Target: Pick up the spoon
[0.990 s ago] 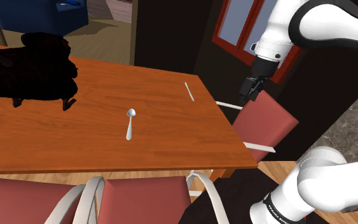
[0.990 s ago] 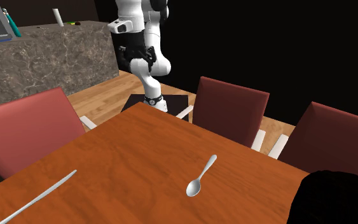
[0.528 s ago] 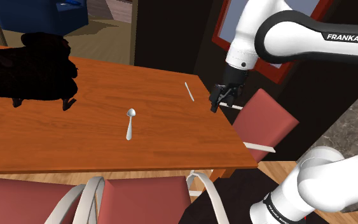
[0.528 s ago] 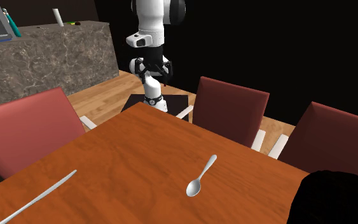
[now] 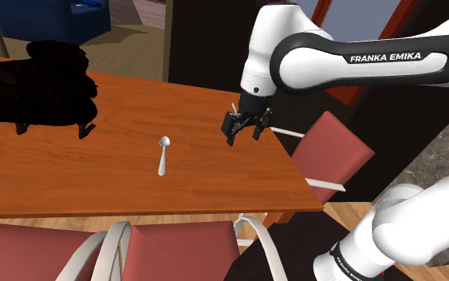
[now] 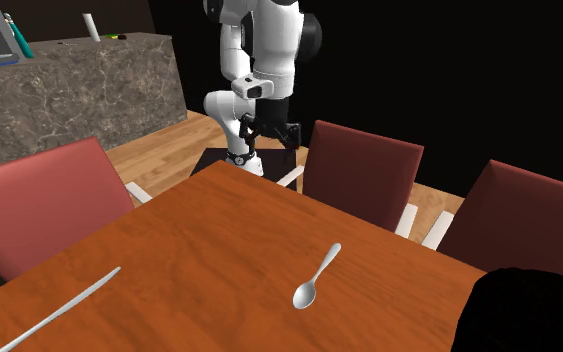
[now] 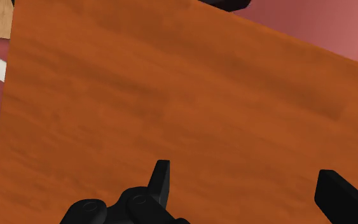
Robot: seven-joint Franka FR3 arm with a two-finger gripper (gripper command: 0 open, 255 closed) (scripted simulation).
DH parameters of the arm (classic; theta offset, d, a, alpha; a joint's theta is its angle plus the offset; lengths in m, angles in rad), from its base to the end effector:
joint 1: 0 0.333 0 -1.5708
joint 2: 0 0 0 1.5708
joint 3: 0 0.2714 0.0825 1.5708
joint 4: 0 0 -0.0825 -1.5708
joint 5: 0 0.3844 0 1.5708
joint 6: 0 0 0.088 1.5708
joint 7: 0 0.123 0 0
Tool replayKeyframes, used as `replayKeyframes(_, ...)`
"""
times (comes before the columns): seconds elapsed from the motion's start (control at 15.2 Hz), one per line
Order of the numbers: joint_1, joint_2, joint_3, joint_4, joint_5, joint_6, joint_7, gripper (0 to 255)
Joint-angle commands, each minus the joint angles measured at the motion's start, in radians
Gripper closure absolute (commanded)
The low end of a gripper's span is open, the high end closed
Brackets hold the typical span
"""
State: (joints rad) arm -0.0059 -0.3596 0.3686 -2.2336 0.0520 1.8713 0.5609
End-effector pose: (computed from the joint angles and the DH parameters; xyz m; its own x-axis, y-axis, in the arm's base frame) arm 0.4305 0.1731 0.4451 0.9719 -0.2343 0.0217 -0.2353 -0.9688 0.0782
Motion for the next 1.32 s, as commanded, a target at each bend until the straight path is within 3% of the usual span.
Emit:
replayKeyframes(0.0,-0.01,0.076,0.037,0.036,-0.028,0.039,0.075,0)
replayKeyframes(0.33,-0.02,0.287,0.116,0.177,-0.142,0.085,0.278,0)
replayKeyframes(0.59,0.004,0.472,0.143,0.322,-0.262,0.084,0.44,0)
replayKeyframes(0.92,0.082,0.705,0.124,0.548,-0.401,0.038,0.603,0)
replayKeyframes(1.25,0.184,0.936,0.073,0.83,-0.497,-0.043,0.701,0)
